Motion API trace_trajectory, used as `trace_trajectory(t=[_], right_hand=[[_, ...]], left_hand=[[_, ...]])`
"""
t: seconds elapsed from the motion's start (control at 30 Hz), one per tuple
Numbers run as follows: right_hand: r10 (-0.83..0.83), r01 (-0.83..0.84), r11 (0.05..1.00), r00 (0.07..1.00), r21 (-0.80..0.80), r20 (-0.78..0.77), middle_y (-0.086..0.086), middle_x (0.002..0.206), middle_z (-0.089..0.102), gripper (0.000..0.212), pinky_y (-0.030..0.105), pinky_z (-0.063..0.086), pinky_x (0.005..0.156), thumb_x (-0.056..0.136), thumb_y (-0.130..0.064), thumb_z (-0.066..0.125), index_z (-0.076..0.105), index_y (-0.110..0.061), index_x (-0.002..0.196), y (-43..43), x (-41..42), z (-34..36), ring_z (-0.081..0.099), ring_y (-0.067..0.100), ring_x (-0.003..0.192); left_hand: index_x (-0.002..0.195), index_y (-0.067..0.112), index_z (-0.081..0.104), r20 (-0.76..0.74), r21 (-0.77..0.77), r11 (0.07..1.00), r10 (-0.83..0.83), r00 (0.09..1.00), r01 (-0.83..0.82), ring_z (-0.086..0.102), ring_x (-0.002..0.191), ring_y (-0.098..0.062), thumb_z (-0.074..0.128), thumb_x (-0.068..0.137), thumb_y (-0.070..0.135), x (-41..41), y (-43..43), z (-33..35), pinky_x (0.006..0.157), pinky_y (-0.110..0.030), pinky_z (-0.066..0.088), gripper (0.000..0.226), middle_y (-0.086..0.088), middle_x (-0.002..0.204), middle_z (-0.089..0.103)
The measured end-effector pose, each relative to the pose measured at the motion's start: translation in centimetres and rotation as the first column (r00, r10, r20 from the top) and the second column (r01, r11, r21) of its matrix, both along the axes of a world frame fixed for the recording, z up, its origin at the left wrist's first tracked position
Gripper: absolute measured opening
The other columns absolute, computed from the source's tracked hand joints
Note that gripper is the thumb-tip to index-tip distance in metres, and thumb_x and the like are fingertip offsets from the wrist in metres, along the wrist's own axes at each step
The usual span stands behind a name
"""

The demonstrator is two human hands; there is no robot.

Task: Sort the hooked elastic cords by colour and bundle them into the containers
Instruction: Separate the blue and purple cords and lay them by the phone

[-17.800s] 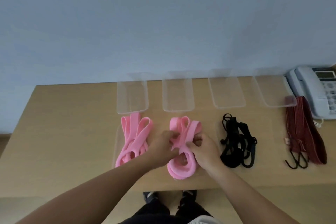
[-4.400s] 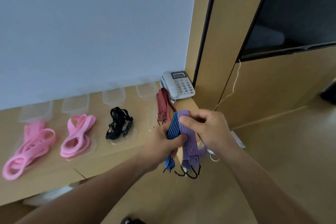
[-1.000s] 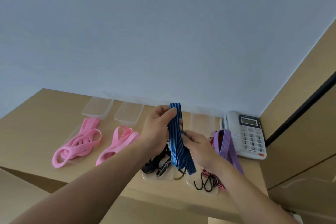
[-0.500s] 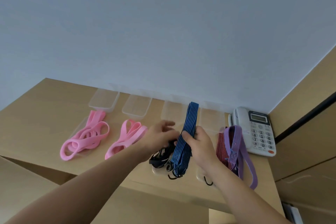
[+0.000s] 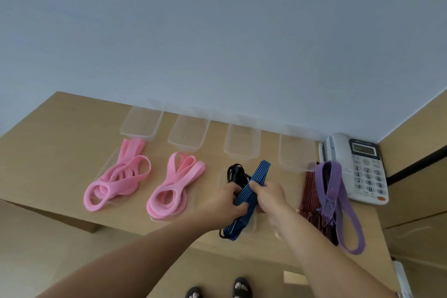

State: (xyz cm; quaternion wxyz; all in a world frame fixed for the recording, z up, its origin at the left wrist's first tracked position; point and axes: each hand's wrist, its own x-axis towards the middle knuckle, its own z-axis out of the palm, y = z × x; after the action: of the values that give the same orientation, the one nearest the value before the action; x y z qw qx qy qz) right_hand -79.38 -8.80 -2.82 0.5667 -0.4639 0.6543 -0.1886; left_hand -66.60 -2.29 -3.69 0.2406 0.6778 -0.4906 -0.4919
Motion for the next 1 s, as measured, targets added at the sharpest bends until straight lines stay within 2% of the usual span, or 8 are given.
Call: trace_trajectory(t=[0.2, 0.33, 0.43, 0.5, 0.6, 0.73, 0.87, 1.0], right_hand=[[0.068, -0.063, 0.993, 0.997, 0.1, -0.039, 0.007, 0.08, 0.062, 0.022, 0.022, 0.035, 0.041, 0.098, -0.026, 0.055, 0.059, -0.007, 0.086, -2.5, 0.2, -1.6, 0.053, 0.016, 0.06], [0.069, -0.072, 0.991, 0.997, 0.116, 0.033, 0.006, 0.08, 0.063, 0.021, 0.021, 0.037, 0.041, 0.099, -0.023, 0.052, 0.062, -0.005, 0.093, -2.9, 0.0, -1.4, 0.057, 0.017, 0.064], [0.066, -0.08, 0.991, 0.989, 0.106, 0.129, 0.011, 0.083, 0.067, 0.023, 0.029, 0.044, 0.054, 0.098, -0.022, 0.052, 0.065, -0.003, 0.094, -2.8, -1.0, -0.6, 0.062, 0.023, 0.07], [0.041, -0.064, 0.991, 0.982, 0.121, 0.184, 0.015, 0.088, 0.071, 0.022, 0.037, 0.049, 0.064, 0.097, -0.022, 0.053, 0.065, -0.005, 0.091, -3.0, -2.1, -0.2, 0.068, 0.03, 0.079], [-0.013, -0.018, 0.99, 0.976, 0.14, 0.216, 0.013, 0.082, 0.069, 0.02, 0.036, 0.05, 0.061, 0.095, -0.022, 0.054, 0.065, -0.007, 0.088, -3.9, -4.7, 0.6, 0.068, 0.028, 0.074], [-0.118, 0.084, 0.987, 0.956, 0.135, 0.269, 0.012, 0.078, 0.063, 0.021, 0.038, 0.046, 0.064, 0.096, -0.021, 0.052, 0.063, -0.004, 0.091, -4.3, -9.6, 1.8, 0.062, 0.027, 0.072], [-0.194, 0.202, 0.979, 0.955, -0.016, 0.225, 0.021, 0.082, 0.064, 0.025, 0.047, 0.05, 0.068, 0.095, -0.019, 0.054, 0.059, 0.006, 0.094, -3.8, -13.3, 1.4, 0.065, 0.036, 0.078], [-0.122, 0.125, 0.987, 0.992, -0.104, 0.031, 0.014, 0.09, 0.07, 0.02, 0.052, 0.055, 0.074, 0.094, -0.027, 0.057, 0.064, -0.009, 0.09, -4.2, -14.9, -0.6, 0.068, 0.032, 0.084]], left_hand=[[0.143, 0.018, 0.037, 0.412, -0.016, 0.973, -0.204, 0.888, 0.231, 0.049, 0.115, -0.019, 0.06, 0.088, 0.029, -0.4, -0.7, -0.5, 0.094, -0.03, 0.044, 0.061, -0.003, 0.132, 0.045], [0.146, 0.024, 0.035, 0.391, -0.036, 0.986, -0.135, 0.911, 0.162, 0.053, 0.109, -0.019, 0.064, 0.082, 0.029, -0.9, -0.9, -0.4, 0.086, -0.028, 0.046, 0.07, -0.002, 0.13, 0.048], [0.143, 0.022, 0.041, 0.343, -0.12, 0.988, -0.05, 0.938, 0.096, 0.058, 0.1, -0.014, 0.064, 0.081, 0.024, -1.4, -0.9, 0.5, 0.083, -0.027, 0.05, 0.067, 0.001, 0.121, 0.055], [0.138, 0.021, 0.047, 0.238, -0.165, 0.986, -0.001, 0.971, 0.041, 0.06, 0.084, -0.008, 0.065, 0.082, 0.021, -2.2, -1.2, 1.4, 0.076, -0.025, 0.053, 0.058, 0.007, 0.103, 0.061], [0.129, 0.021, 0.055, 0.066, -0.174, 0.984, 0.04, 0.997, -0.028, 0.059, 0.069, -0.002, 0.065, 0.085, 0.018, -4.4, -2.4, 2.3, 0.071, -0.025, 0.055, 0.045, 0.009, 0.092, 0.064], [0.119, 0.028, 0.055, -0.043, -0.181, 0.983, -0.023, 0.999, 0.015, 0.066, 0.073, -0.015, 0.066, 0.085, 0.027, -8.2, -4.1, 2.4, 0.072, -0.038, 0.057, 0.036, 0.001, 0.095, 0.069], [0.12, 0.036, 0.048, -0.045, -0.164, 0.977, -0.145, 0.988, 0.136, 0.067, 0.08, -0.012, 0.063, 0.089, 0.027, -11.3, -5.4, 1.1, 0.077, -0.036, 0.057, 0.036, 0.007, 0.102, 0.069], [0.126, 0.029, 0.048, 0.031, -0.085, 0.978, -0.188, 0.982, 0.19, 0.067, 0.082, -0.016, 0.059, 0.093, 0.024, -13.1, -6.7, -1.2, 0.078, -0.039, 0.056, 0.036, 0.005, 0.095, 0.067]])
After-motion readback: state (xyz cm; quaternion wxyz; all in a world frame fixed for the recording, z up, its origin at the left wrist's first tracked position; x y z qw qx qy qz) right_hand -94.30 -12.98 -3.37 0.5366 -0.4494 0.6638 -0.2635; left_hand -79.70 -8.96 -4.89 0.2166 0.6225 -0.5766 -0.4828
